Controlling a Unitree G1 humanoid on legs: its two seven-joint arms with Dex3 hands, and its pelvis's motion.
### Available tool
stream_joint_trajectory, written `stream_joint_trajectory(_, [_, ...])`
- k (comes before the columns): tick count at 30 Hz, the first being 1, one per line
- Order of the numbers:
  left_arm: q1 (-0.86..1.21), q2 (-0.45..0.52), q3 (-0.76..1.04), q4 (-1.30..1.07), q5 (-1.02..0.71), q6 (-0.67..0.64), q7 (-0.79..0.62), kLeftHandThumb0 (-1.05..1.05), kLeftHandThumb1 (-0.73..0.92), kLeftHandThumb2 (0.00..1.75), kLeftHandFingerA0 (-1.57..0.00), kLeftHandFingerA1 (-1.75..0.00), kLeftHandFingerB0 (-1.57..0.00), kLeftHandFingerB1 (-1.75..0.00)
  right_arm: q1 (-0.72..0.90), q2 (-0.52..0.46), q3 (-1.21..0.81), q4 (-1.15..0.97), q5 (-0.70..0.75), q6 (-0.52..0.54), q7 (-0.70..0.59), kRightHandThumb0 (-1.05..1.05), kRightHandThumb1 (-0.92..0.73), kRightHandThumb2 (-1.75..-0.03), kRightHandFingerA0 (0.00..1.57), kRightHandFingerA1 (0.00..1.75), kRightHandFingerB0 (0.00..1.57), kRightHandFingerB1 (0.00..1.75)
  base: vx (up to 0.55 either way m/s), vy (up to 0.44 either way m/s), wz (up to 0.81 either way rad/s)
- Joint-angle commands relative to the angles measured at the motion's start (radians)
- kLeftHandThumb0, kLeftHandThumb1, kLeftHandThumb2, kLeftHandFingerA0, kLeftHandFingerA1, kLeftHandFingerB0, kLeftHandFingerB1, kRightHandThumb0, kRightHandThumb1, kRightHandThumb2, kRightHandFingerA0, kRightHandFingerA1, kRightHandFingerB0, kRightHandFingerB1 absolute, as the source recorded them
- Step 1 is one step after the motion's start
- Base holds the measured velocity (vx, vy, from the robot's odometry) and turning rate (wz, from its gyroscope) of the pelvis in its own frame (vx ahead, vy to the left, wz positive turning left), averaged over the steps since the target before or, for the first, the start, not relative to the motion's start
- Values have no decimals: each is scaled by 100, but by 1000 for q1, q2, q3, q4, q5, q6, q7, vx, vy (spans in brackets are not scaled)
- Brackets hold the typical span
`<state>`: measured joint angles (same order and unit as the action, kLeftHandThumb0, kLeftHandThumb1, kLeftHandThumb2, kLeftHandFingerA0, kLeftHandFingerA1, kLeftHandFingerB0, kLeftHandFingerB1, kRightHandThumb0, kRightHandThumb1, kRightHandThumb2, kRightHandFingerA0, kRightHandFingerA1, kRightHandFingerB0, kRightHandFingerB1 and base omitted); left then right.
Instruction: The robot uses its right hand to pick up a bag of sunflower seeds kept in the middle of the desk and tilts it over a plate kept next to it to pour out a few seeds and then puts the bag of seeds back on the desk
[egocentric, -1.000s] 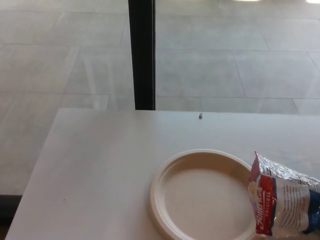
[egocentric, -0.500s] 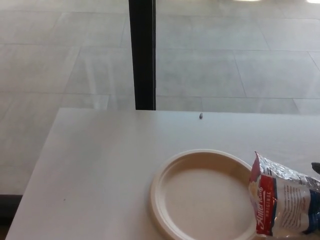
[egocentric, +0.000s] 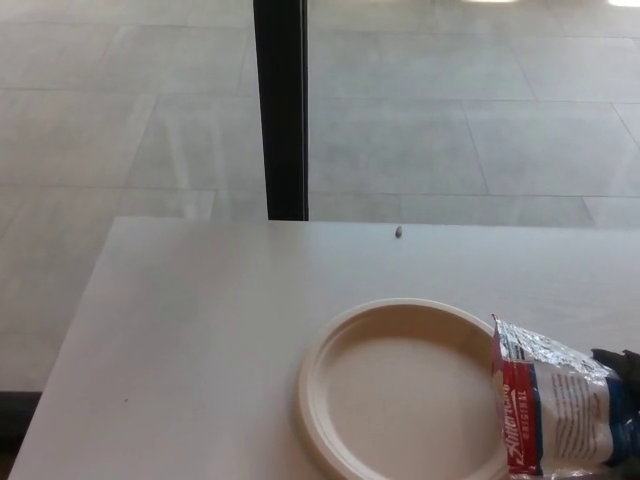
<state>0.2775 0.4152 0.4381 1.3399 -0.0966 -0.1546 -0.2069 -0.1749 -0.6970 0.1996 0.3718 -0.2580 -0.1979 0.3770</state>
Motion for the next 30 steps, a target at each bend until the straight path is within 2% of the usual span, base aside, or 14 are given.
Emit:
stream_joint_trajectory(1, [0, -3, 7, 4, -11, -15, 18, -74, 75, 63, -65, -47, -49, -38, 8, -4, 61, 8, -144, -10, -60, -66, -38, -84, 0, 23, 0, 26, 0, 0, 0])
stream_joint_trajectory(3, [-2, -2, 3, 3, -6, -13, 27, -74, 75, 64, -66, -47, -49, -38, 13, 2, 87, 5, -191, -7, -101, -62, -37, -78, 0, 25, 0, 26, 0, 0, 0])
stream_joint_trajectory(4, [-1, -2, 4, 3, -8, -11, 26, -74, 75, 63, -65, -48, -50, -39, 18, 7, 94, 1, -214, -1, -133, -49, -39, -68, 3, 47, 0, 23, 0, 0, 0])
stream_joint_trajectory(7, [2, 0, 4, 1, -9, -14, 19, -74, 75, 63, -65, -48, -50, -39, 31, 18, 109, 2, -269, -16, -232, -40, -48, -54, 13, 50, 0, 28, 0, 0, 0])
stream_joint_trajectory(8, [-1, -2, 11, -1, -19, -9, 17, -72, 75, 63, -64, -49, -50, -39, 40, 27, 114, 26, -312, -71, -357, -29, -55, -57, 43, 89, 9, 29, 0, 0, 0])
stream_joint_trajectory(9, [6, -3, 18, -2, -26, -12, 11, -71, 75, 62, -67, -51, -50, -39, 48, 35, 122, 39, -357, -95, -461, -20, -71, -61, 65, 90, 16, 32, 0, 0, 0])
stream_joint_trajectory(10, [6, -3, 14, -1, -21, -12, 18, -71, 75, 63, -69, -52, -52, -39, 51, 38, 122, 41, -365, -97, -487, -17, -54, -100, 73, 91, 7, 49, 0, 0, 0])
stream_joint_trajectory(11, [5, -3, 12, -1, -19, -12, 22, -71, 75, 63, -69, -52, -52, -39, 51, 38, 122, 41, -366, -97, -495, -17, -54, -100, 73, 91, 7, 49, 0, 0, 0])
stream_joint_trajectory(12, [7, -1, 7, 0, -13, -18, 17, -72, 75, 63, -66, -48, -50, -39, 55, 36, 122, 41, -384, -105, -537, -19, -78, -66, 73, 108, 22, 37, 0, 0, 0])
stream_joint_trajectory(14, [7, -1, 9, 0, -15, -19, 17, -71, 76, 63, -65, -50, -50, -39, 47, 37, 132, 57, -424, -111, -623, -19, -79, -71, 64, 158, 32, 40, 0, 0, 0])
stream_joint_trajectory(16, [7, 0, 11, 0, -17, -16, 14, -71, 76, 63, -64, -48, -49, -39, 40, 32, 144, 72, -460, -109, -689, -20, -85, -78, 64, 174, 42, 49, 0, 0, 0])
stream_joint_trajectory(18, [11, -4, 22, -1, -30, -22, 2, -72, 74, 63, -64, -51, -51, -40, 35, 17, 157, 82, -511, -113, -782, -21, -74, -87, 77, 162, 82, 104, 0, 0, 0])
stream_joint_trajectory(22, [11, -3, 17, 1, -22, -22, 11, -73, 74, 63, -66, -51, -52, -40, 43, 19, 158, 98, -532, -149, -904, -21, -69, -87, 81, 168, 70, 134, 0, 0, 0])
stream_joint_trajectory(30, [16, 0, 5, -4, -11, -33, 6, -70, 76, 63, -66, -52, -50, -39, 37, 46, 159, 143, -520, -263, -1062, -22, -62, -111, 85, 170, 71, 146, 0, 0, 0])
